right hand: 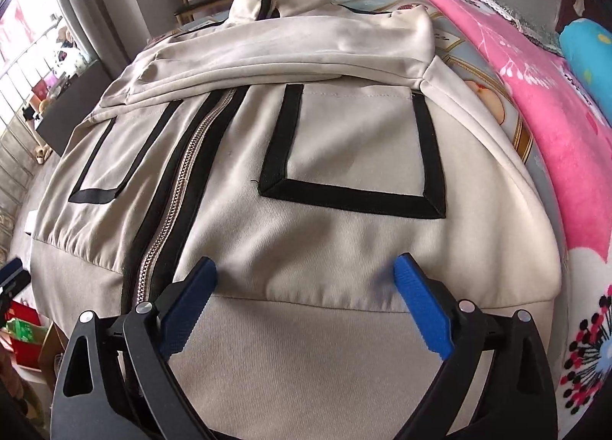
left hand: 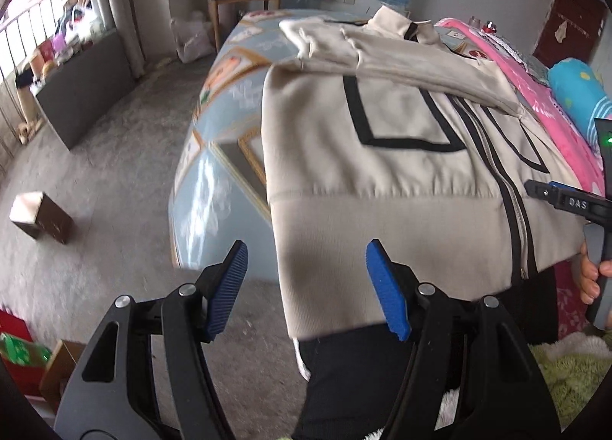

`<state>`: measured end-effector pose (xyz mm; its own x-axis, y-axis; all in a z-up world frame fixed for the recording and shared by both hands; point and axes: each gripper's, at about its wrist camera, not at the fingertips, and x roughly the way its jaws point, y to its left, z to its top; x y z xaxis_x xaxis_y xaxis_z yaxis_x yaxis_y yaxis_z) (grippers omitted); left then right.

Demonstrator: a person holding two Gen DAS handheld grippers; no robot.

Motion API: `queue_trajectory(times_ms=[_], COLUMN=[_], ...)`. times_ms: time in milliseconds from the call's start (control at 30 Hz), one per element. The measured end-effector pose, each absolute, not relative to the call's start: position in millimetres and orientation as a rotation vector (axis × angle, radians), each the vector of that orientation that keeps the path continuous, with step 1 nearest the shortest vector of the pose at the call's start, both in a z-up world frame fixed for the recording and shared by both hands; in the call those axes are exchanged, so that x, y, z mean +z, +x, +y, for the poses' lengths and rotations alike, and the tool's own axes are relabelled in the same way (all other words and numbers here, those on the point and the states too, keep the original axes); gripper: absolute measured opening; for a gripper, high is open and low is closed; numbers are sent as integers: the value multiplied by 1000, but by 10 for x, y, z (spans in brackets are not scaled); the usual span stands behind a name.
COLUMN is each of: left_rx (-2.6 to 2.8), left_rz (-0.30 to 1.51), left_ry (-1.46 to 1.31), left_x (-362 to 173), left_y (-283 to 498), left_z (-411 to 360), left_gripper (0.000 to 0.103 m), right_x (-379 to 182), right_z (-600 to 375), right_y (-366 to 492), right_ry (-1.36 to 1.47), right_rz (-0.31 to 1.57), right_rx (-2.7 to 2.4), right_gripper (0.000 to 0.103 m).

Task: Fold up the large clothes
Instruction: 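Grasp the cream jacket hem with the left gripper and lift it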

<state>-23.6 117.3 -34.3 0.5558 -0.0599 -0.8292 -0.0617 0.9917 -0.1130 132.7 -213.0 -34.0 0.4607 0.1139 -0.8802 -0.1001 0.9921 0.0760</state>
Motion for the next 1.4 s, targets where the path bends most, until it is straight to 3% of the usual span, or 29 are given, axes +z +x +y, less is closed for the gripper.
queue_trajectory(times_ms=[267,767,1033,1133,1400], left_rx=[-33,-122,-185,-202,-275], left_rz=[1018,1155,1144,1137,1090], left_ry=[-247,-399,-500,-444,-391], left_x=[-465,-735,-875,-779,-450], left_y=[-306,-206,-162,-201,-232], left_z=[1266,1405,1472,1425,1285], left_gripper=[36,35,34,19,19], right_x=[-336,-332,-331,-331,-332], right_z=[-2137,-2130,-2126,-2123,-2122], right_y=[1336,1349,1347,1350,1350], right_ry=[6,-5,-7,-7,-11], right_rz=[1089,1102,1103,1103,1104], right_rx=[144,142,143,142,145], right_gripper=[93,93,93,93,93])
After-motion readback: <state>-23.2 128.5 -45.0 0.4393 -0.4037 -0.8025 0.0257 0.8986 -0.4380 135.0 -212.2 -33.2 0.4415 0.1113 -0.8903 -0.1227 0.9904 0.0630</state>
